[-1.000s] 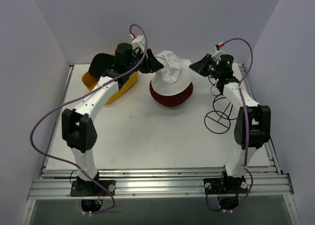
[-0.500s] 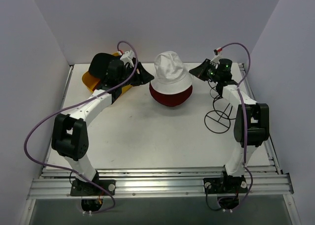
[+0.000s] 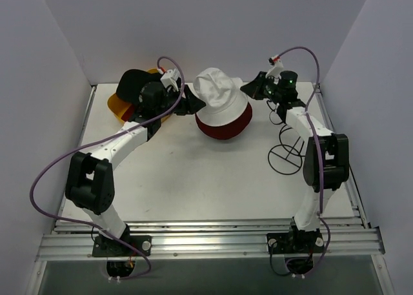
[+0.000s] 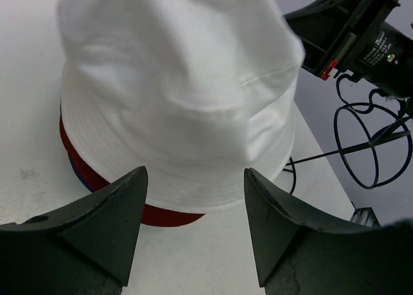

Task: Stack the hats

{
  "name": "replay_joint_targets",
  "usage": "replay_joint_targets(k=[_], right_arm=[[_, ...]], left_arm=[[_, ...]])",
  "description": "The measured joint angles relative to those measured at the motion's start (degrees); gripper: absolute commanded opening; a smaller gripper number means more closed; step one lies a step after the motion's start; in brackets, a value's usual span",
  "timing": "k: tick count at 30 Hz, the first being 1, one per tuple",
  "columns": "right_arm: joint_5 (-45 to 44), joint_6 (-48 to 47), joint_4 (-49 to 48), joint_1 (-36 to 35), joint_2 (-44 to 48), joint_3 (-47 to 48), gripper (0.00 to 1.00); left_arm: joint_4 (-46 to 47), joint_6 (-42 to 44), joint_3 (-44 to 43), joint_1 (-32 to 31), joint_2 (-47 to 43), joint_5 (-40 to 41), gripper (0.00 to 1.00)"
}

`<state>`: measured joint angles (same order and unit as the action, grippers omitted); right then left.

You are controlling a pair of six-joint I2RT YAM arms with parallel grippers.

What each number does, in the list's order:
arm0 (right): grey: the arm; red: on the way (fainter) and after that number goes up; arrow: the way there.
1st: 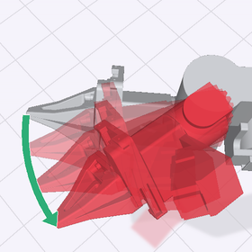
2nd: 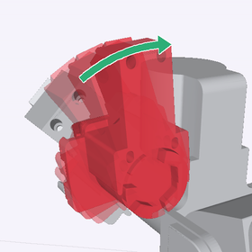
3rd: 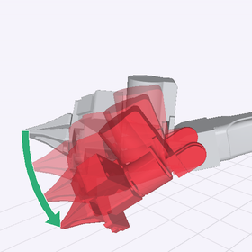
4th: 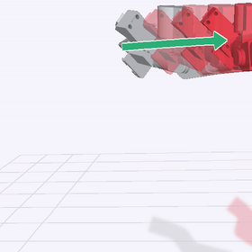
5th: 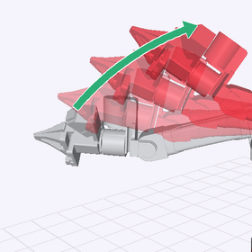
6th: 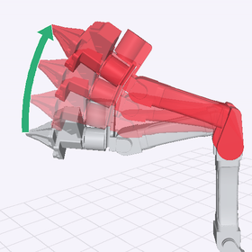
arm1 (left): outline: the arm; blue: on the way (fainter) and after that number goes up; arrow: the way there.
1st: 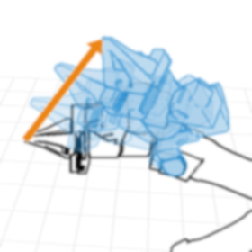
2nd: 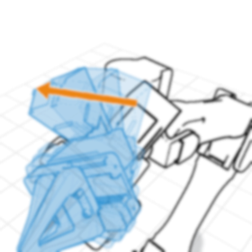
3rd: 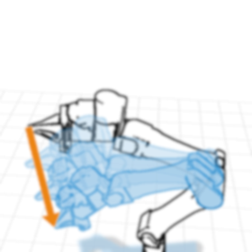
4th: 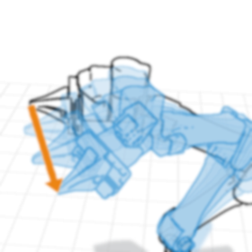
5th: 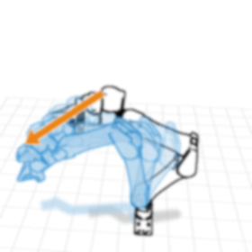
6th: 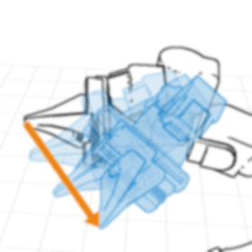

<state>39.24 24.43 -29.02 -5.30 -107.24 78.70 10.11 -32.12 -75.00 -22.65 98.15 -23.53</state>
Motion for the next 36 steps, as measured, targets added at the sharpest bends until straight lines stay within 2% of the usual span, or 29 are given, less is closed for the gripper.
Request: replay_joint_targets(k=[10, 13, 14, 15, 23, 27, 36], right_arm=[[3.2, -10.5, 8.1, -6.3, -7.0, 15.2, 0.0], [3.7, -11.3, 10.5, -6.1, -9.6, 18.1, 0.09], [3.7, -11.2, 11.0, -6.0, -10.0, 18.7, 0.21], [3.6, -11.0, 11.5, -5.7, -10.6, 19.3, 0.23], [3.5, -5.5, 11.6, -2.6, -10.1, 19.2, 0.4], [2.3, -1.9, 11.0, -1.4, -6.7, 17.0, 0.42], [-7.8, 8.0, 8.7, 0.0, 10.0, 3.7, 0.43]], left_arm=[[-4.8, 6.0, 0.0, -3.3, -5.7, 5.7, 0.7], [-6.6, 7.3, -0.5, -3.7, -5.7, 7.0, 0.7], [-7.5, 7.5, -1.1, -3.8, -5.6, 7.4, 0.7], [-8.4, 7.8, -2.1, -3.9, -5.2, 7.6, 0.7], [-10.6, 9.0, -7.2, -4.6, -2.2, 8.9, 0.7], [-12.1, 9.3, -8.6, -5.1, -0.7, 9.5, 0.7], [-14.5, 9.3, -10.8, -5.7, 0.9, 10.1, 0.7]])
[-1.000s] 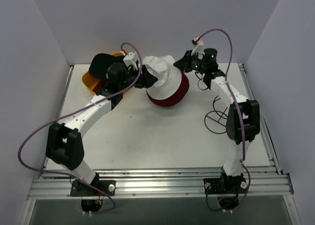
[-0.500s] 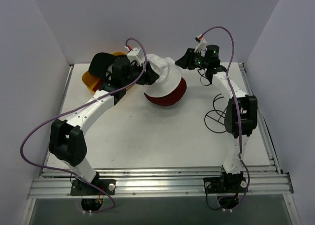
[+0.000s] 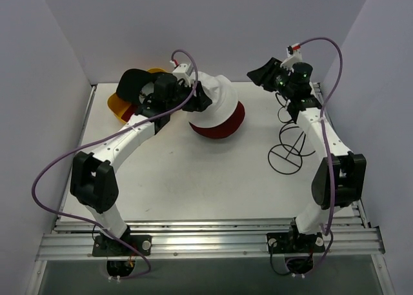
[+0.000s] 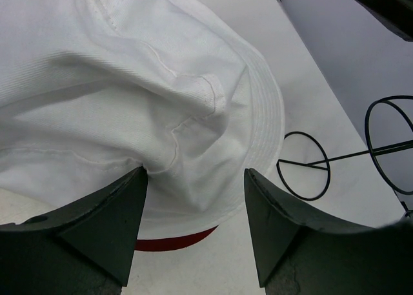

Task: Stack the hats

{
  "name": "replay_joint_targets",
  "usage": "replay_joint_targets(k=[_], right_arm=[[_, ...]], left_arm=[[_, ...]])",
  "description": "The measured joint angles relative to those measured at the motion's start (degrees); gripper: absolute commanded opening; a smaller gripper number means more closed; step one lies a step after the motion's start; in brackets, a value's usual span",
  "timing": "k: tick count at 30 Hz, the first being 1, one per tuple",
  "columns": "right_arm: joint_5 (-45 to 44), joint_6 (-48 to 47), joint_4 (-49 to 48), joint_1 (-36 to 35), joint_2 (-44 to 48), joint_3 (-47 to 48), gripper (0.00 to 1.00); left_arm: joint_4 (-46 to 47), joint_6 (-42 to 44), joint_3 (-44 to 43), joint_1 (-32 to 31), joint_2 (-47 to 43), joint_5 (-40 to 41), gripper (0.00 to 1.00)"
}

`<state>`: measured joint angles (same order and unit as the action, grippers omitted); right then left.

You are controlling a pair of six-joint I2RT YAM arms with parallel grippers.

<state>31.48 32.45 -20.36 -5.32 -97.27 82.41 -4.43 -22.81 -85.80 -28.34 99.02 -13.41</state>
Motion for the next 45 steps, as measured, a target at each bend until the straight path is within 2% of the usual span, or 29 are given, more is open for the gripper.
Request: replay_joint_targets(k=[5, 10, 21, 35, 38, 39, 41, 43, 45], right_arm=[[-4.7, 2.3, 0.2, -1.8, 5.1, -5.6, 0.43], [-7.4, 3.0, 1.1, -4.4, 5.8, -8.8, 0.42], [-8.2, 4.3, 0.0, -6.7, 5.5, -12.7, 0.39], [-8.3, 5.7, -2.3, -7.1, 3.3, -13.6, 0.36], [-8.2, 5.9, -2.9, -7.1, 3.1, -13.6, 0.29], [-8.2, 5.9, -3.1, -7.1, 3.1, -13.7, 0.2], [-8.3, 6.1, -3.6, -7.1, 3.1, -14.0, 0.11], [-8.3, 6.3, -4.0, -7.1, 3.1, -14.5, 0.03], [-8.4, 6.4, -4.3, -7.1, 3.1, -14.7, 0.0]], left_arm=[[-0.6, 0.0, -0.9, -0.6, 0.4, 0.5, 0.69], [-0.7, -0.3, -1.6, -0.9, 1.2, 1.0, 0.66], [-0.7, -0.9, -1.6, -1.6, 2.1, 1.4, 0.5], [-0.7, -1.0, -1.6, -2.1, 2.4, 1.7, 0.43], [-0.6, -1.0, -1.6, -2.1, 2.6, 1.7, 0.38], [-0.6, -1.0, -1.6, -2.1, 2.7, 1.7, 0.35], [-0.6, -0.9, -1.7, -2.1, 3.0, 2.0, 0.31], [-0.7, -1.0, -1.8, -2.1, 3.1, 2.4, 0.22], [-0.8, -0.8, -1.9, -2.1, 3.1, 2.7, 0.13]])
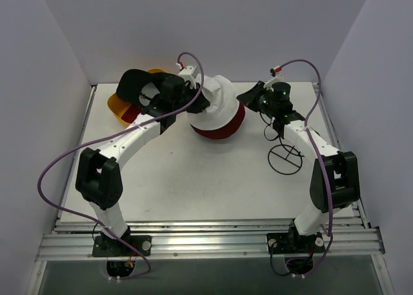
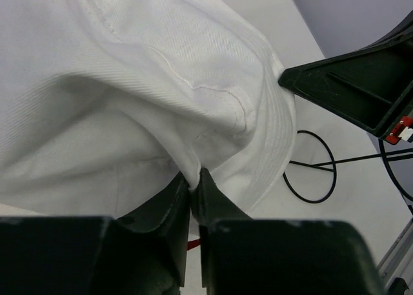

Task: Stack the hats

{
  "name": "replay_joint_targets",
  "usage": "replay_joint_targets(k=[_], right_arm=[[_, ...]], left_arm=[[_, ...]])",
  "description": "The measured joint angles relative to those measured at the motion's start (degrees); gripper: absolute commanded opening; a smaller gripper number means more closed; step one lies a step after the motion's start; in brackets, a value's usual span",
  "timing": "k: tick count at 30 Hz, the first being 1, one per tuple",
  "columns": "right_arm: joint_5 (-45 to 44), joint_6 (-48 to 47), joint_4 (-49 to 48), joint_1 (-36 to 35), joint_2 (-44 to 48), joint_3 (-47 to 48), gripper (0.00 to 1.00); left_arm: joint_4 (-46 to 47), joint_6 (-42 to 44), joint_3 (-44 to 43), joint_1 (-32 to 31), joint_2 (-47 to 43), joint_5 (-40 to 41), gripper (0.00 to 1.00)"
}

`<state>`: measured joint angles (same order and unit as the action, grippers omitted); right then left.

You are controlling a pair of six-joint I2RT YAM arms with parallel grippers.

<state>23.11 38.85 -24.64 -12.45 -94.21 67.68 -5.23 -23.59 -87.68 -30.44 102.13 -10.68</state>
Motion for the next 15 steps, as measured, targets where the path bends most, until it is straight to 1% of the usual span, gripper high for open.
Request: replay_joint_targets(k=[2, 3, 8, 15], right_arm=[[-0.1, 0.1, 0.0, 0.0, 0.0, -0.1, 0.0], [-0.2, 0.1, 0.0, 0.0, 0.0, -0.1, 0.0], [-0.7, 0.0, -0.5, 0.0, 0.0, -0.5, 0.0], [-1.7, 0.0, -1.5, 0.6, 0.0, -1.5, 0.0]], left_arm=[[-1.0, 0.3, -0.7, -0.1, 0.0, 0.5, 0.07], [-1.6, 0.6, -1.2, -0.2, 0.0, 1.0, 0.03], [-5.3, 3.0, -5.3, -1.7, 0.0, 4.1, 0.02], [-9.0, 7.1, -11.7, -6.1, 0.0, 9.6, 0.03]])
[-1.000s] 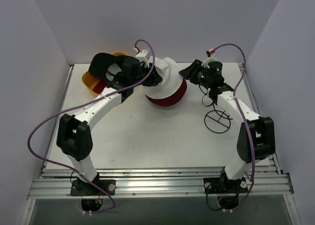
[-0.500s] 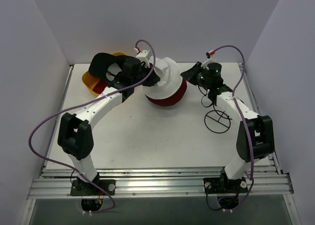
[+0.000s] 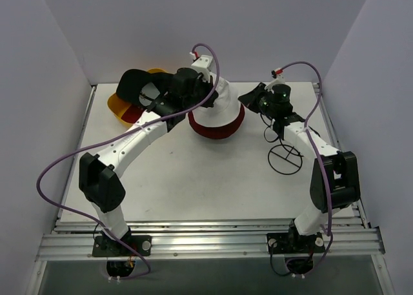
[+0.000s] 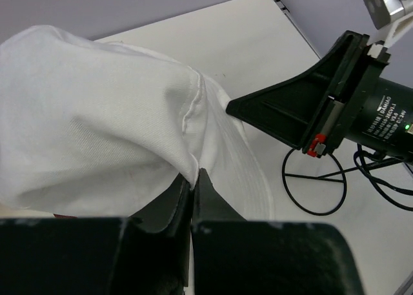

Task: Stack the hats

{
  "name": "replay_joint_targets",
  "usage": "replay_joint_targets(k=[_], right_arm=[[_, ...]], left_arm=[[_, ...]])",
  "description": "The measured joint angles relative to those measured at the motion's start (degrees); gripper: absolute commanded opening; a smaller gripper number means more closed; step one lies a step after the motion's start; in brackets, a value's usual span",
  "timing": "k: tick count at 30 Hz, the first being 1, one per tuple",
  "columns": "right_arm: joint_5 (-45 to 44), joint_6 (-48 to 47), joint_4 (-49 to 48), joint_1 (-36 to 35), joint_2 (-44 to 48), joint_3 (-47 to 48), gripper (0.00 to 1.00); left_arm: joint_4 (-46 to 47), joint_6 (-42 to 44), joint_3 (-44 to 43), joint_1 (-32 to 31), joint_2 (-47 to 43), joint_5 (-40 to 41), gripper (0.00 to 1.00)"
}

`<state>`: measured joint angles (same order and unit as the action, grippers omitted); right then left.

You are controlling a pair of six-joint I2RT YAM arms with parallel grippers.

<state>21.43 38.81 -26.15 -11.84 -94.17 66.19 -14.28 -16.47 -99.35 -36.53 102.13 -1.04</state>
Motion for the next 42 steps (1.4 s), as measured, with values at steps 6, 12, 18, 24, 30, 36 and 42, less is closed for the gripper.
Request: replay_joint_targets(k=[6, 12, 18, 24, 30, 36, 42], right_arm=[[-0.3, 0.2, -0.7, 1.1, 0.2, -2.4, 0.0], [0.2, 0.2, -1.9, 2.8, -0.1, -3.7, 0.0], [0.0, -1.8, -0.2, 3.9, -6.9, 1.7, 0.0], [0.8, -3.5, 2.3, 4.0, -13.2, 4.5, 0.0], [1.5, -4.5, 3.4, 4.1, -14.8, 6.3, 0.0], [2.0, -5.0, 3.9, 4.3, -15.4, 7.3, 0.0], [2.3, -5.6, 4.5, 4.3, -15.4, 7.7, 0.0]], left_arm=[[-1.5, 2.0, -0.3, -2.1, 0.2, 1.9, 0.03], [-2.0, 2.7, -0.3, -2.6, 1.6, 1.9, 0.23], [-1.4, 3.1, 3.7, -2.7, 0.6, 3.0, 0.58], [-1.4, 1.4, 11.0, -1.7, -6.6, 3.1, 0.64], [6.4, -4.5, 19.4, 7.2, -16.8, -3.3, 0.64], [17.6, -13.0, 26.4, 20.5, -13.6, -16.2, 0.64], [22.1, -16.3, 26.5, 21.3, -4.0, -26.1, 0.65]])
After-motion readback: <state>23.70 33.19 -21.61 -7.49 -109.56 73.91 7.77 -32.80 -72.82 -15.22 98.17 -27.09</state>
